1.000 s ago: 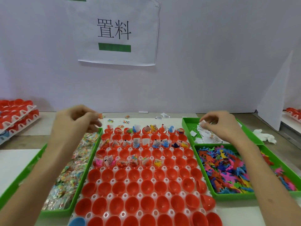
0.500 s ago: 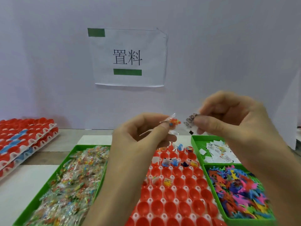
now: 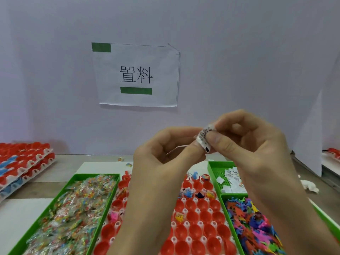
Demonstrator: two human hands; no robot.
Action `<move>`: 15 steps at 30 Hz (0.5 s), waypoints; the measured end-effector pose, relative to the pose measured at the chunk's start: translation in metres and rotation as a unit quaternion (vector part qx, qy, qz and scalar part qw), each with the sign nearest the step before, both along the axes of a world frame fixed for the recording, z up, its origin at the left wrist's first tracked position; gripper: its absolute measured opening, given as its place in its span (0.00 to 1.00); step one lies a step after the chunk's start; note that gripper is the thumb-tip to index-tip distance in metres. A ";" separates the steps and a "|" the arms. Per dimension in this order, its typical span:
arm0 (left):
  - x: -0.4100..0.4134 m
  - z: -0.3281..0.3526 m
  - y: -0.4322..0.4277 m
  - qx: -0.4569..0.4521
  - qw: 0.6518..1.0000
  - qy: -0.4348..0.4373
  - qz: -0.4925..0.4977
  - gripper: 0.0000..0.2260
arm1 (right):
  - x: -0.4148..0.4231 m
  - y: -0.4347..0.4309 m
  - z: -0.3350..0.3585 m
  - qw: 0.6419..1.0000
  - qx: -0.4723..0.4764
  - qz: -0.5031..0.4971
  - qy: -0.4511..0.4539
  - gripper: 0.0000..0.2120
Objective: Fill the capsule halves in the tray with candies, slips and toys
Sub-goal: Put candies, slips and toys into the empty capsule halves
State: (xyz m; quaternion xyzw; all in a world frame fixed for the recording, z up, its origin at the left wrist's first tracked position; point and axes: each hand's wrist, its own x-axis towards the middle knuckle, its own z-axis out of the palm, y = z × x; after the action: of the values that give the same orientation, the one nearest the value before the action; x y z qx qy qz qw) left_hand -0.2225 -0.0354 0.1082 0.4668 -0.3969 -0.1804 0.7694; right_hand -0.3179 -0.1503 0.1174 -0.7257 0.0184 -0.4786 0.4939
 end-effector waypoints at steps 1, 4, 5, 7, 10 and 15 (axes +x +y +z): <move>0.002 -0.001 0.001 -0.002 1.000 0.011 -0.012 0.08 | 0.001 0.001 0.000 1.000 -0.004 -0.007 -0.007 0.05; 0.006 -0.002 0.004 -0.013 0.994 0.048 -0.094 0.11 | 0.002 0.006 -0.001 0.999 -0.015 -0.034 -0.025 0.05; 0.007 -0.002 0.004 -0.012 0.993 0.055 -0.106 0.13 | 0.002 0.007 -0.001 0.999 -0.017 -0.039 -0.028 0.04; 0.009 -0.005 0.003 -0.003 0.994 0.059 -0.088 0.16 | 0.000 0.009 -0.001 0.999 -0.019 -0.036 -0.029 0.05; 0.011 -0.007 0.000 0.006 0.998 0.043 -0.042 0.14 | -0.003 0.010 0.000 0.999 -0.022 -0.020 -0.018 0.05; 0.013 -0.006 0.001 0.005 1.000 0.011 -0.027 0.11 | -0.010 0.000 0.006 0.998 -0.044 0.008 0.055 0.08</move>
State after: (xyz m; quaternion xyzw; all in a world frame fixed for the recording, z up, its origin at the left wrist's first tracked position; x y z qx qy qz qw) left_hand -0.2095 -0.0345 0.1017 0.4581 -0.4000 -0.2080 0.7661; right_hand -0.3281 -0.1501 0.1237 -0.7717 0.0187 -0.4348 0.4638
